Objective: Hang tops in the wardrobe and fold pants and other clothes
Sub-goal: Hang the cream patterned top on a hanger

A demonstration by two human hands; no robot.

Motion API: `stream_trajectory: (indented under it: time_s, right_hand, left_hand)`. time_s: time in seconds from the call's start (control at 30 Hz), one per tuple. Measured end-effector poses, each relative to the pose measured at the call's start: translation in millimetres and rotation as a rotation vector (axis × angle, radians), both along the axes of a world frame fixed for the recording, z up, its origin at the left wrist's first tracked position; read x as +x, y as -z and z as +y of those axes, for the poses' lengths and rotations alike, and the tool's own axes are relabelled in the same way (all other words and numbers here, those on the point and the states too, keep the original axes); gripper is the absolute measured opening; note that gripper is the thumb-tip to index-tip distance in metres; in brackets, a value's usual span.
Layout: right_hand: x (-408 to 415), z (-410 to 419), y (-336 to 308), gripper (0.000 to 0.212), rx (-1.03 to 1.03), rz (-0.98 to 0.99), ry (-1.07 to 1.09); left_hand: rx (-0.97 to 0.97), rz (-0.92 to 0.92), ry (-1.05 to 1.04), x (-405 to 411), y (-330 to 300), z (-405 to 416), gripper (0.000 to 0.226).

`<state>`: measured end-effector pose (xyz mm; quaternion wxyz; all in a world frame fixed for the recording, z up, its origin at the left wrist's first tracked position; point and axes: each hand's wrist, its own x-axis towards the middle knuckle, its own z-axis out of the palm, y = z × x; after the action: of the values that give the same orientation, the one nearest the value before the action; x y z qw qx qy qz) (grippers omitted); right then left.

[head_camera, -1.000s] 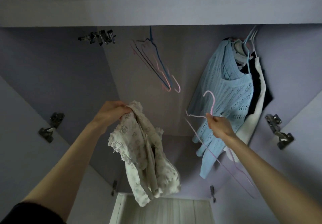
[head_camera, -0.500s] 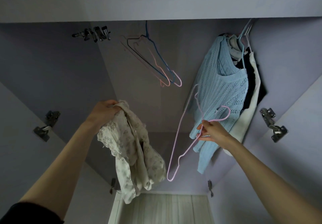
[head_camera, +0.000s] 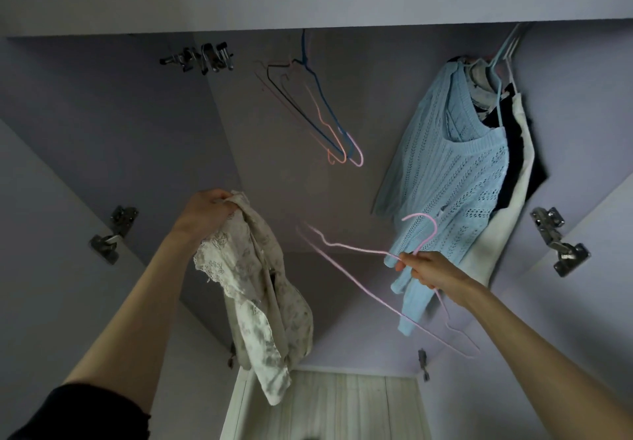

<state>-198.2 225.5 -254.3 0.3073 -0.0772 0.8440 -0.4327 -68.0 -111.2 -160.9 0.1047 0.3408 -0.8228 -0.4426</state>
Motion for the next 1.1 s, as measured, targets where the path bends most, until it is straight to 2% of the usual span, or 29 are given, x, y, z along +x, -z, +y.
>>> stream_trajectory:
  time_s: [0.13, 0.4, 0.47, 0.6, 0.7, 0.8, 0.9, 1.0, 1.1]
  right_hand:
    - [1.2, -8.2, -3.5, 0.035, 0.068, 0.03, -0.057]
    - [33.9, -63.0, 6.8, 0.03, 0.127, 0.169, -0.217]
    - [40.6, -77.5, 9.8, 0.03, 0.043, 0.159, -0.161]
    - [38.8, -98.0, -0.3, 0.035, -0.298, 0.003, 0.128]
    - [36.3, -107.2, -8.1, 0.035, -0.357, -0.01, 0.112]
    - [36.5, -109.8, -11.1, 0.037, -0.318, 0.062, 0.044]
    - [32.3, -99.2, -7.0, 0.038, -0.182, 0.207, 0.035]
    - [27.1, -84.6, -3.6, 0.037, -0.059, 0.307, 0.036]
    - [25.4, -83.0, -7.2, 0.037, -0.028, 0.361, 0.005]
  left_hand:
    - [-0.045, -0.001, 0.031, 6.0, -4.1, -4.6, 0.017]
    - [-0.083, 0.096, 0.154, 5.0, -21.7, 14.9, 0.019]
    - [-0.095, 0.126, 0.17, 7.2, -28.3, 15.8, 0.018]
    - [-0.189, 0.076, 0.182, 17.1, -36.5, 9.4, 0.019]
    - [-0.231, 0.048, 0.156, 23.0, -36.0, 3.9, 0.019]
    - [-0.308, 0.016, 0.138, 22.5, -38.6, -2.1, 0.02]
    - [-0.375, 0.014, 0.09, 22.0, -40.1, -8.2, 0.018]
    - [-0.391, 0.018, 0.059, 24.0, -37.0, -13.2, 0.02]
    - [-0.373, 0.003, 0.077, 21.9, -37.6, -12.8, 0.024]
